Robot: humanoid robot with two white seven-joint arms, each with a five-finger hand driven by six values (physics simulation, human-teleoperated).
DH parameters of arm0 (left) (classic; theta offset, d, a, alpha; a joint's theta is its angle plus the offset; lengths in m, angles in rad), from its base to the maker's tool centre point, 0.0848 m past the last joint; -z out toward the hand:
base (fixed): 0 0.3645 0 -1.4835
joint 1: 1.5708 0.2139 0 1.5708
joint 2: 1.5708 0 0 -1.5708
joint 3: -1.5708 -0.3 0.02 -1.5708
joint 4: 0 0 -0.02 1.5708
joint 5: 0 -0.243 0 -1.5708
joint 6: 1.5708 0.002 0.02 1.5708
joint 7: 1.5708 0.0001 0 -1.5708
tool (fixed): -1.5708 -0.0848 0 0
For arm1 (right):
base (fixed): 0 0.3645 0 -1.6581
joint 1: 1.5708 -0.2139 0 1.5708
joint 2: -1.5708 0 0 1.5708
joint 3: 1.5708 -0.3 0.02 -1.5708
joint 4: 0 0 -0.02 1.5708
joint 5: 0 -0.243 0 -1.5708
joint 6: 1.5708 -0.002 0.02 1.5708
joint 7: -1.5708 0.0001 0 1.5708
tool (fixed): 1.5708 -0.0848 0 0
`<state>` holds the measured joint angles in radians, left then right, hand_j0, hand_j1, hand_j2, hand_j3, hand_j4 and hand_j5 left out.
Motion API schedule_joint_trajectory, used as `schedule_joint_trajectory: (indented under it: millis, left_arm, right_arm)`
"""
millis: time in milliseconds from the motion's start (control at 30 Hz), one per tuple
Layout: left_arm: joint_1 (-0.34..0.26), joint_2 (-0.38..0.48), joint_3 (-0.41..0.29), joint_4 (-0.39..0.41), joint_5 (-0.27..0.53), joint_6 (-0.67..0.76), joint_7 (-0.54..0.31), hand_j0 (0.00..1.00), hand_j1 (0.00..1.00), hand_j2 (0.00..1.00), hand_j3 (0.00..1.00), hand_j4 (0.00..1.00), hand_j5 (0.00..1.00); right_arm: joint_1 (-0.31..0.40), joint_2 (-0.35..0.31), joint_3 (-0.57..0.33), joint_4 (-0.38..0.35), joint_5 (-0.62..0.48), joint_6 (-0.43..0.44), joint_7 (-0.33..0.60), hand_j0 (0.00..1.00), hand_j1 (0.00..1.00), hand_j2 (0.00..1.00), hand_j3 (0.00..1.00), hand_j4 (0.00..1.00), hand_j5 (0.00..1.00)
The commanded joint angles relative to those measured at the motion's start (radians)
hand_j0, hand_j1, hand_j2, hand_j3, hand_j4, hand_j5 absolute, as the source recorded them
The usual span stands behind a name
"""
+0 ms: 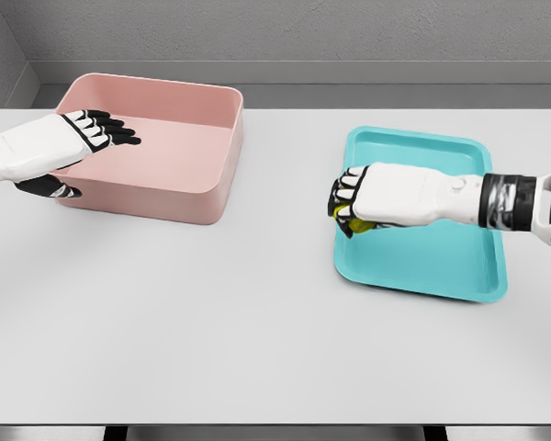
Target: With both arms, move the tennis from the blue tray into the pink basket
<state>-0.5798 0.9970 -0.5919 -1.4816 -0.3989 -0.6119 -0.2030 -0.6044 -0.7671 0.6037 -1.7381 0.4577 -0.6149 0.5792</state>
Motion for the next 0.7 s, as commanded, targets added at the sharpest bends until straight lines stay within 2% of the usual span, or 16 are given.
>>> schedule_joint_trajectory:
  millis: [0, 133, 300, 500, 667]
  left_arm:
    - [0.0, 0.002, 0.001, -0.003, 0.006, 0.001, 0.001, 1.0, 1.0, 1.0, 1.0, 1.0, 1.0]
    - [0.0, 0.002, 0.001, -0.003, 0.006, 0.001, 0.001, 1.0, 1.0, 1.0, 1.0, 1.0, 1.0]
    - [0.0, 0.0, 0.001, -0.006, 0.006, 0.001, 0.001, 1.0, 1.0, 1.0, 1.0, 1.0, 1.0]
    - [0.005, 0.002, 0.001, -0.011, 0.006, 0.001, 0.001, 1.0, 1.0, 1.0, 1.0, 1.0, 1.0]
    - [0.006, 0.003, 0.001, -0.011, 0.006, 0.001, 0.001, 1.0, 1.0, 1.0, 1.0, 1.0, 1.0]
  right_arm:
    - [0.0, 0.043, 0.015, -0.014, 0.009, 0.004, -0.002, 0.38, 0.38, 0.38, 0.38, 0.38, 0.38]
    - [0.0, 0.127, 0.059, -0.014, 0.045, 0.004, -0.002, 0.38, 0.38, 0.38, 0.38, 0.38, 0.38]
    - [0.002, 0.203, 0.084, -0.014, 0.058, 0.004, -0.002, 0.38, 0.38, 0.38, 0.38, 0.38, 0.38]
    - [0.012, 0.267, 0.119, -0.006, 0.096, 0.004, -0.004, 0.38, 0.38, 0.38, 0.38, 0.38, 0.38]
    - [0.014, 0.324, 0.14, 0.092, 0.125, 0.004, -0.005, 0.38, 0.38, 0.38, 0.38, 0.38, 0.38]
